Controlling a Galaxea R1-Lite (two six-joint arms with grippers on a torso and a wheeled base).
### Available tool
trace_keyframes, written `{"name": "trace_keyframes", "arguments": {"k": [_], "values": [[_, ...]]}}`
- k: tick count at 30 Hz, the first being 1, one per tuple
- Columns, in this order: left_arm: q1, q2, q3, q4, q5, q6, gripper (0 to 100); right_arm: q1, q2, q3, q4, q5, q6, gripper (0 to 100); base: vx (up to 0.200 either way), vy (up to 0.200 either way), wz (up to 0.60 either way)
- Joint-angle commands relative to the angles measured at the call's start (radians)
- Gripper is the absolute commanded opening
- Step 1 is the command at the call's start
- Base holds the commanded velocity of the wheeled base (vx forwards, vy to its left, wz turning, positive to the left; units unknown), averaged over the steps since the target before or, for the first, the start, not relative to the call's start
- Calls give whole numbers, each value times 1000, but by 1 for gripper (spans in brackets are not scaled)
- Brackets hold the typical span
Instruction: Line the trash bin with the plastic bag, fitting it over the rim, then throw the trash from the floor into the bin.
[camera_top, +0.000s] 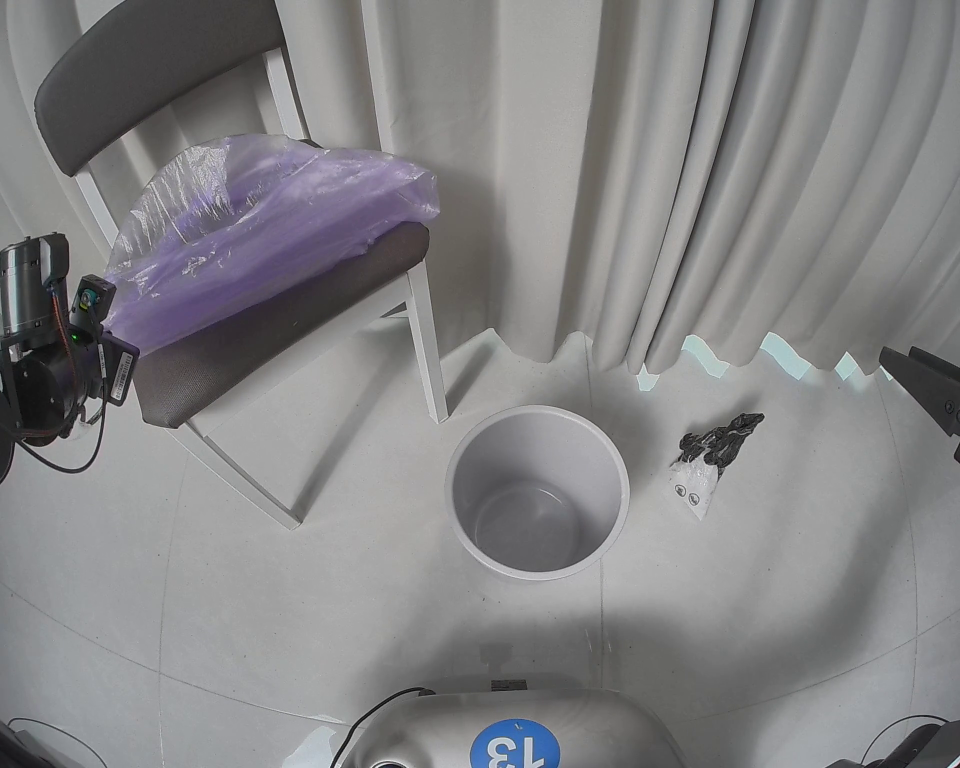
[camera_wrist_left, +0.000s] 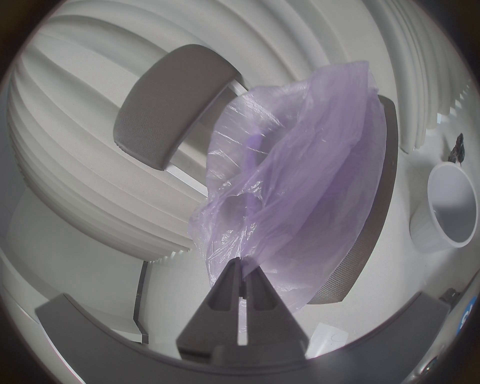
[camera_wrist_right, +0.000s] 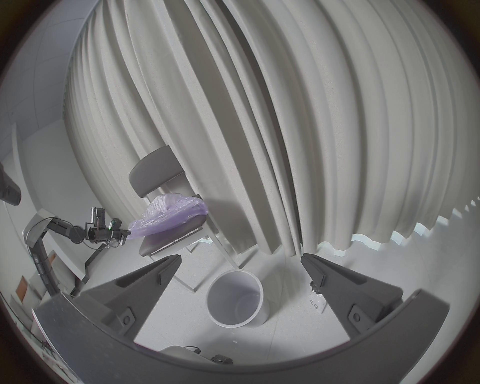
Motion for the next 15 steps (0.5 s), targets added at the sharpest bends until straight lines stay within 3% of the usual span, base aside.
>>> {"name": "trace_keyframes", "arguments": {"k": [1,2,6,7,8,10,15], "values": [[-5,-78,-13,-33,-1,0,0,103,1,15,-34,-62,0,100,0,0,0],[-8,-86,-18,-36,-2,0,0,131,1,15,-35,-87,0,100,0,0,0],[-36,-129,-55,-42,-4,0,0,352,42,17,-52,-314,3,100,0,0,0],[-36,-129,-55,-42,-4,0,0,352,42,17,-52,-314,3,100,0,0,0],[-54,-145,-67,-42,-8,-1,0,427,81,31,-86,-407,1,100,0,0,0],[-82,-162,-82,-42,-18,-4,0,462,113,61,-141,-442,0,100,0,0,0],[-148,-175,-168,-36,-24,-24,0,491,182,132,-279,-452,-22,100,0,0,0]]}}
